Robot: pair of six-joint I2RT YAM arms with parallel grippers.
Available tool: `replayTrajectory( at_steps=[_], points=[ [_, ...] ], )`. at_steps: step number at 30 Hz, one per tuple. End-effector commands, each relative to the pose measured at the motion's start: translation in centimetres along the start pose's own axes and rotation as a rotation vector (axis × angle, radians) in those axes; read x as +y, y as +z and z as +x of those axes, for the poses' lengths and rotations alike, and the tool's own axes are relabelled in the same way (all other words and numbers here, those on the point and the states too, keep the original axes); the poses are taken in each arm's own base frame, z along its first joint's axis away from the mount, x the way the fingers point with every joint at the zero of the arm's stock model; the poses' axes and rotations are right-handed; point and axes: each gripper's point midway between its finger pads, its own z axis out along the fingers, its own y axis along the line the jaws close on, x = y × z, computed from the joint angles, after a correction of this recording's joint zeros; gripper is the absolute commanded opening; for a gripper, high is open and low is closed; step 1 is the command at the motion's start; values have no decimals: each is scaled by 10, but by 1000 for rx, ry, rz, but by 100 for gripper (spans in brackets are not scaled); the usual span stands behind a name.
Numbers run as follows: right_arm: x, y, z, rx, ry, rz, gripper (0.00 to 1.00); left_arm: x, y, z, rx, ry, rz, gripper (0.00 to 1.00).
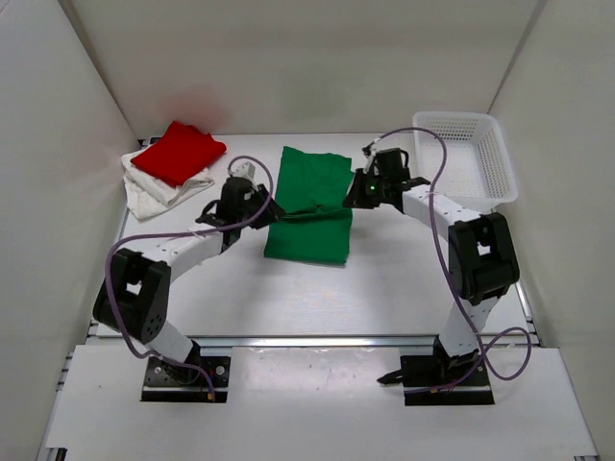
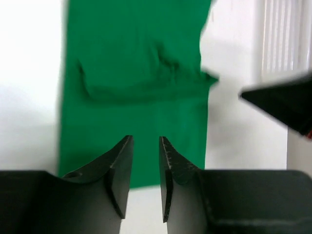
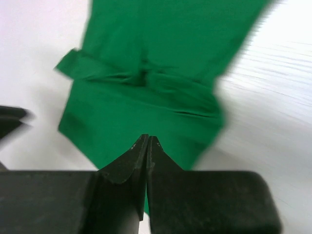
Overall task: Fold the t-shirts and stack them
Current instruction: Fold the folded rectangular tshirt in 1/3 of the way, then grab one side of the 2/3 rectangular tshirt with both arms
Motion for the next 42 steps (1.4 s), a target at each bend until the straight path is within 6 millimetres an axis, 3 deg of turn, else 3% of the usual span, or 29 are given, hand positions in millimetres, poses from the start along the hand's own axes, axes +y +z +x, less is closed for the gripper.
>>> replayTrajectory(
  at_steps=[1,3,4,9,13,14,16,19,22,23,24,25,27,28,30,31,33,34,39,42],
  points=[
    [35,19,17,48,-117,-46,0,4,6,47,87,-30,21,38],
    [49,32,26,95,-146,-63,0,18,11,60,139,-60,14,35],
    [52,44,42,144,-158,-65,0,26,13,65,153,-69,-4,36],
    [65,77,44,192,-196,-94,0,42,12,81,174,-74,-37,35],
    [51,102,14,181,-172,-66,0,52,7,107,223,-97,-53,34],
    [43,108,17,197,-159,-53,0,55,3,113,231,-108,-52,34],
    [40,112,-3,166,-148,-61,0,61,-3,127,256,-129,-66,34],
    [40,103,-12,176,-153,-57,1,53,-15,134,266,-144,-30,34],
    [56,69,-13,147,-190,-73,0,40,-31,126,251,-137,6,38],
    [60,52,-4,145,-188,-70,0,28,-35,108,199,-119,43,38],
    [76,28,-20,69,-195,-97,0,28,-43,100,172,-110,45,39],
    [68,27,2,86,-159,-108,0,26,-48,90,144,-108,48,40],
    [64,0,37,90,-109,-136,0,28,-58,84,122,-95,52,41],
    [65,-3,41,74,-114,-159,0,31,-62,79,106,-101,43,41],
    [50,-15,78,106,-67,-158,0,44,-67,88,118,-78,16,44],
    [47,-17,75,81,-51,-177,0,48,-69,90,120,-77,8,45],
    [28,-21,104,117,27,-173,0,65,-70,105,153,-78,-22,45],
    [28,-23,98,83,43,-192,0,71,-70,110,161,-91,-36,46],
    [0,-17,142,156,93,-140,0,74,-62,118,186,-93,-49,48],
    [-3,-19,147,163,123,-162,0,75,-52,121,202,-97,-57,51]
  ],
)
